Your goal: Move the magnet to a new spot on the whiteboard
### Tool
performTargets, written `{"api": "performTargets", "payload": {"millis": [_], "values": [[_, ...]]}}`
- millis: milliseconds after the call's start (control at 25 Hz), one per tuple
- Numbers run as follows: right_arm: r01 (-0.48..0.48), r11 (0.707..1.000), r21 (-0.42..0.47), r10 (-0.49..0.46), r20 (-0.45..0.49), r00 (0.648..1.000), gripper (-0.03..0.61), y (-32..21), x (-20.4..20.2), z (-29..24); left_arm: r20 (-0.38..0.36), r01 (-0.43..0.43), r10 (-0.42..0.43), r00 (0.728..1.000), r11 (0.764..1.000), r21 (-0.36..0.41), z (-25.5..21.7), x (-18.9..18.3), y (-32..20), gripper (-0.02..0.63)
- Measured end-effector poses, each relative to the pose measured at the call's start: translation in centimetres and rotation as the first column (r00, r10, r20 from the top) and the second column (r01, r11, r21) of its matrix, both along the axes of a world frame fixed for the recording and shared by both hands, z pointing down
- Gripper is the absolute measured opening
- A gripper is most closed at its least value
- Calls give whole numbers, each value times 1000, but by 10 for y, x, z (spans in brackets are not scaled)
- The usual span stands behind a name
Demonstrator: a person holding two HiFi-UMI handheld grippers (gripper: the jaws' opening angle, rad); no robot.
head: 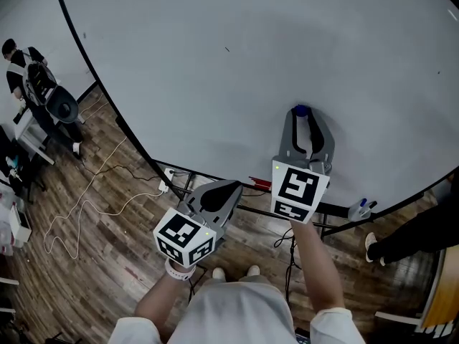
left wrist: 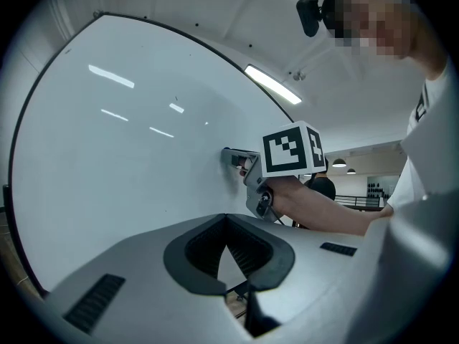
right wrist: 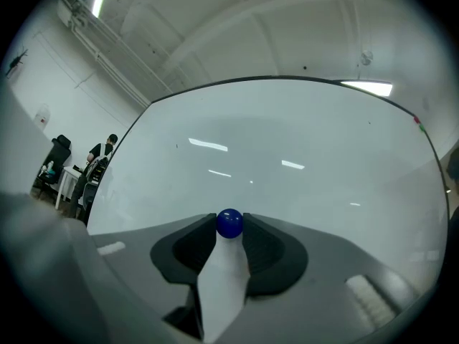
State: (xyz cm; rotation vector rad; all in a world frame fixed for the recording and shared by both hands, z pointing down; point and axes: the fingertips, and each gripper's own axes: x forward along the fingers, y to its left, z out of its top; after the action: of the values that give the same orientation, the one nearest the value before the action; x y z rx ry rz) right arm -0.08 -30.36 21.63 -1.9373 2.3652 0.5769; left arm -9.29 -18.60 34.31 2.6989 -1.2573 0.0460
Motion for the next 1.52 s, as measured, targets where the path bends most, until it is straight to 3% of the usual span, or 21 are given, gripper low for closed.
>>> {"api": "performTargets", "payload": {"millis": [400, 840, 1000, 1520], "values": [[98, 995, -5, -98, 38, 994, 126, 50, 21, 6, -3, 5, -5, 1000, 1000, 21, -1, 12, 21, 6], [177, 984, -4, -177, 22, 984, 126, 78, 33, 12, -7, 22, -22, 1000, 998, 66, -19, 2, 0, 6], [179, 984, 3, -179, 29, 983, 126, 108, 48, 24, -6, 14, -13, 1000, 996, 83, -23, 10, 13, 6], [154, 987, -37, -150, 94, 984, 127, 119, 76, 51, 3, -39, 39, 999, 995, 97, -26, 35, 16, 6]]}}
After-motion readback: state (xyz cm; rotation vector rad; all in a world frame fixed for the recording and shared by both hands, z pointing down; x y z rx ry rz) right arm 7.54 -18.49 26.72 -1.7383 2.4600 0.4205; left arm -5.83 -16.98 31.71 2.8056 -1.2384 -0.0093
